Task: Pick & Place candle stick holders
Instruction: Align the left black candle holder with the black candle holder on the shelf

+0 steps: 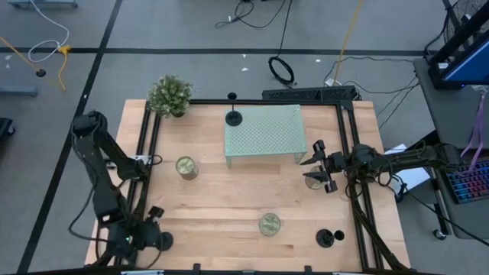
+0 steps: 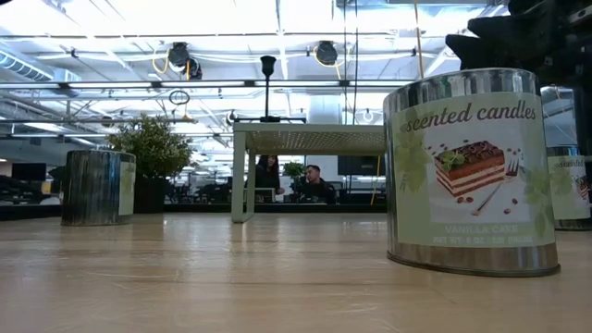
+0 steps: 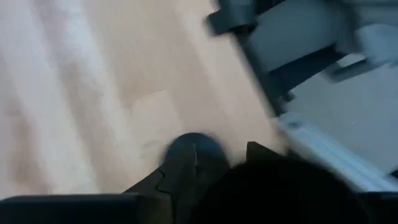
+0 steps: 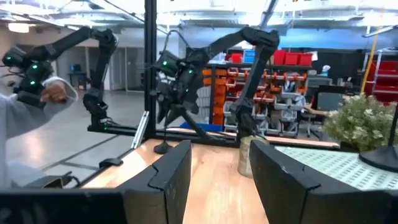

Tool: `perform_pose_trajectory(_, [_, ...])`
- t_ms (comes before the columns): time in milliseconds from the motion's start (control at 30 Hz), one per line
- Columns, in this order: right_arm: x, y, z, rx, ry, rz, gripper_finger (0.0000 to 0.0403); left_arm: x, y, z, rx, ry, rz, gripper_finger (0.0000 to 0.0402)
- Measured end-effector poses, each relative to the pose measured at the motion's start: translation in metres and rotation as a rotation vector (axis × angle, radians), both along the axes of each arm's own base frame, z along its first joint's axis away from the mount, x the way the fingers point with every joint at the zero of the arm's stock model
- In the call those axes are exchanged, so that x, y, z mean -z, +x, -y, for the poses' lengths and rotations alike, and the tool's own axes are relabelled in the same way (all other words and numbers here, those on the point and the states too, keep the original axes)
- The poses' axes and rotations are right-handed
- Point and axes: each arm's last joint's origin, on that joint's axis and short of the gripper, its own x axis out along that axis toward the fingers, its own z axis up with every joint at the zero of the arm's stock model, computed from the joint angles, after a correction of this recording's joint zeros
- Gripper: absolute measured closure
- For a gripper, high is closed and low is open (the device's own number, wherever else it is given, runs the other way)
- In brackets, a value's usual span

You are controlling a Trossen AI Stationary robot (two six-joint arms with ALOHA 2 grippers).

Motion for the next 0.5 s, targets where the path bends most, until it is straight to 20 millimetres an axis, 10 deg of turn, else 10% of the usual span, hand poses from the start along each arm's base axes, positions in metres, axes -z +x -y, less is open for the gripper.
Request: perform_pose_trajectory(500, [-0.001, 0.0, 0.0, 0.008, -0.045, 0.022, 0.0248, -0.008, 0.019, -0.022, -0.057, -0.002, -0.056, 0.0256])
